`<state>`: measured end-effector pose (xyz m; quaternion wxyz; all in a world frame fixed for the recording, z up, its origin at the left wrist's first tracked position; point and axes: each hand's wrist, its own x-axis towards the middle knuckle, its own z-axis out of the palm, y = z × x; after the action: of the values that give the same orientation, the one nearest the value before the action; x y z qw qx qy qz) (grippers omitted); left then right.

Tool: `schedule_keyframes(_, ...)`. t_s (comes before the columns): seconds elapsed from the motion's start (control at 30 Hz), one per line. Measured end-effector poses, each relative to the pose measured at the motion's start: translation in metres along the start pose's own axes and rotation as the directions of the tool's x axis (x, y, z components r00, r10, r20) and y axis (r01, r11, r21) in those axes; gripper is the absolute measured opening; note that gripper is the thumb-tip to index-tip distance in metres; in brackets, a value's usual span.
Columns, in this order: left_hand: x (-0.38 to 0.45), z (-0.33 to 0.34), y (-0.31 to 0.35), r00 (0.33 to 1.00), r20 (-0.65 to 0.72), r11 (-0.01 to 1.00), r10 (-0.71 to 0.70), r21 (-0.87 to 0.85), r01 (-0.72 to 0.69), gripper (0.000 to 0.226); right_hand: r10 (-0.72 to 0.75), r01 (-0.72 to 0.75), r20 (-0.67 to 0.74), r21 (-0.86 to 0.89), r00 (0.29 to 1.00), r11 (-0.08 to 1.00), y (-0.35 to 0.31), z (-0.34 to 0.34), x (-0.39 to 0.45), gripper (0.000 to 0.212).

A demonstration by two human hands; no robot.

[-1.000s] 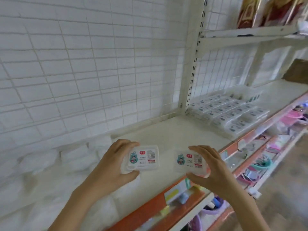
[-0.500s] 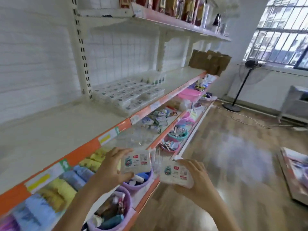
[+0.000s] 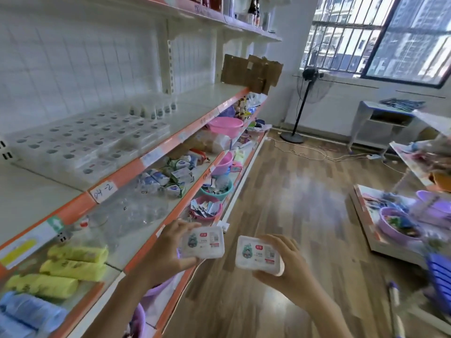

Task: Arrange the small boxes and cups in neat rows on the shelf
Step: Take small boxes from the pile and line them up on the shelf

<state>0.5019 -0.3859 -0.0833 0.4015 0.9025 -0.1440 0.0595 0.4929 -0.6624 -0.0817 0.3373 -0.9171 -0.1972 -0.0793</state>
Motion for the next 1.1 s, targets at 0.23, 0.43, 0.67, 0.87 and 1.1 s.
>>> schedule_keyframes(0.23,0.111,0.007,-0.028,0.999,-0.030,0.999,-0.032,0.009,0.032,0.066,-0.028,0.029,0.023,-0.048,0.999,0.998,0.048,-0.019,0.115,0.060)
schedule_keyframes(0.43,0.186,-0.015,-0.049,0.985,-0.147,0.996,-0.092,-0.011,0.092,0.064,-0.111,0.113,0.045,-0.040,0.993,0.993,0.065,-0.018,0.225,0.075)
schedule_keyframes(0.67,0.215,-0.055,-0.080,0.932,-0.320,0.983,-0.172,0.003,0.183,0.062,-0.287,0.278,0.117,0.081,0.951,0.957,0.065,0.015,0.332,0.066)
schedule_keyframes(0.87,0.205,-0.094,-0.087,0.757,-0.584,0.936,-0.293,-0.014,0.351,0.062,-0.512,0.455,0.220,0.262,0.831,0.851,0.035,0.061,0.425,0.069)
schedule_keyframes(1.1,0.152,-0.122,-0.073,0.453,-0.827,0.824,-0.333,-0.022,0.566,0.056,-0.801,0.666,0.305,0.446,0.515,0.598,-0.038,0.109,0.470,0.069)
